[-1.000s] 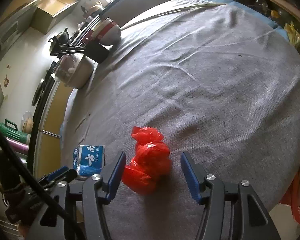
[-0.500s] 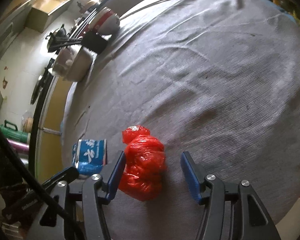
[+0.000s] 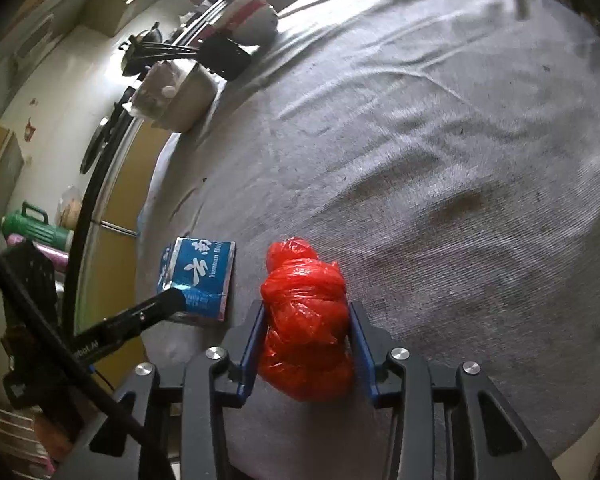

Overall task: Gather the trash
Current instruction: 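Carry the carton and red bag to the red basket and open both tools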

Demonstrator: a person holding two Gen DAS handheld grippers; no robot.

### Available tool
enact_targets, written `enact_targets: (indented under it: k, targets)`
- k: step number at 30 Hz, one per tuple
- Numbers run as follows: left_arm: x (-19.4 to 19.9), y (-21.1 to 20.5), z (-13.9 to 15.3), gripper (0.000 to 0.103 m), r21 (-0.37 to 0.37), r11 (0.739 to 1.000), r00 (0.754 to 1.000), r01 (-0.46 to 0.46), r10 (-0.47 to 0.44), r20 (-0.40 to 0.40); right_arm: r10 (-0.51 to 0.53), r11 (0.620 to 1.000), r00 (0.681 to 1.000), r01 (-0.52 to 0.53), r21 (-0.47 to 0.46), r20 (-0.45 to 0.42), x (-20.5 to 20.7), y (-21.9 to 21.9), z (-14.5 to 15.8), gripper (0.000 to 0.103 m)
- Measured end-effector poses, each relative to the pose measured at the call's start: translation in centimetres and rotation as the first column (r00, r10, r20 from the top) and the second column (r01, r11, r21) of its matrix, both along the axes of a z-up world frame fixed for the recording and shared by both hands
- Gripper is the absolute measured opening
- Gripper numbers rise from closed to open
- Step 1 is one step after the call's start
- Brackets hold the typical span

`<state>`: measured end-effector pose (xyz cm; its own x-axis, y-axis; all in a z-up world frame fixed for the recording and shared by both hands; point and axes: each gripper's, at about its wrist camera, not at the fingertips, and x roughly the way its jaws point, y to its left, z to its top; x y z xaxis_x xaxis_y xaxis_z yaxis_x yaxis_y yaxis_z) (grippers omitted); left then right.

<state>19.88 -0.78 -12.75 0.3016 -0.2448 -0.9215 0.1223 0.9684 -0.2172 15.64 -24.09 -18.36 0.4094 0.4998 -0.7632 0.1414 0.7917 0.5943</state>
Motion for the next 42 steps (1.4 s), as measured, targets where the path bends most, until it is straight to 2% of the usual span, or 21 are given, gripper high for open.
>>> enact_targets:
  k: [6, 12, 17, 21, 28, 32, 36, 38, 42]
  targets:
    - [-1.1, -2.2, 2.6, 0.049, 0.047, 0.998, 0.995, 0.052, -0.056, 0.08, -0.057, 0.998, 0.996, 0.059, -0.026, 0.066, -1.7, -2.7, 2.1, 0.043]
    - [-3.0, -5.8, 4.9, 0.049, 0.09, 0.987, 0.977, 0.132, -0.145, 0.156, -0.136, 0.987, 0.982, 0.146, -0.072, 0.135, -4.5, -5.9, 4.3, 0.043]
    - [-4.9, -9.2, 6.2, 0.049, 0.115, 0.97, 0.951, 0.212, -0.232, 0.206, -0.221, 0.962, 0.958, 0.245, -0.118, 0.183, -7.7, -9.7, 5.6, 0.043]
    - [-6.1, -12.1, 6.8, 0.049, 0.111, 0.95, 0.919, 0.292, -0.311, 0.242, -0.309, 0.932, 0.929, 0.338, -0.129, 0.202, -10.6, -13.5, 6.2, 0.043]
    - [-8.1, -17.7, 6.4, 0.049, 0.087, 0.894, 0.855, 0.44, -0.446, 0.263, -0.482, 0.843, 0.853, 0.514, -0.16, 0.201, -16.6, -20.8, 5.6, 0.043]
    - [-9.4, -21.2, 5.8, 0.049, 0.07, 0.845, 0.81, 0.53, -0.529, 0.253, -0.579, 0.78, 0.796, 0.603, -0.167, 0.174, -20.2, -24.9, 4.5, 0.043]
    - [-10.9, -25.4, 4.8, 0.049, 0.073, 0.782, 0.752, 0.618, -0.616, 0.234, -0.647, 0.731, 0.749, 0.663, -0.161, 0.141, -22.8, -27.6, 3.3, 0.043]
    - [-11.6, -27.3, 4.3, 0.049, 0.07, 0.751, 0.722, 0.656, -0.653, 0.228, -0.672, 0.713, 0.73, 0.683, -0.159, 0.126, -23.9, -28.6, 2.7, 0.043]
    - [-12.6, -30.9, 2.8, 0.049, 0.06, 0.705, 0.684, 0.707, -0.703, 0.197, -0.695, 0.695, 0.711, 0.702, -0.155, 0.101, -25.1, -29.6, 1.5, 0.043]
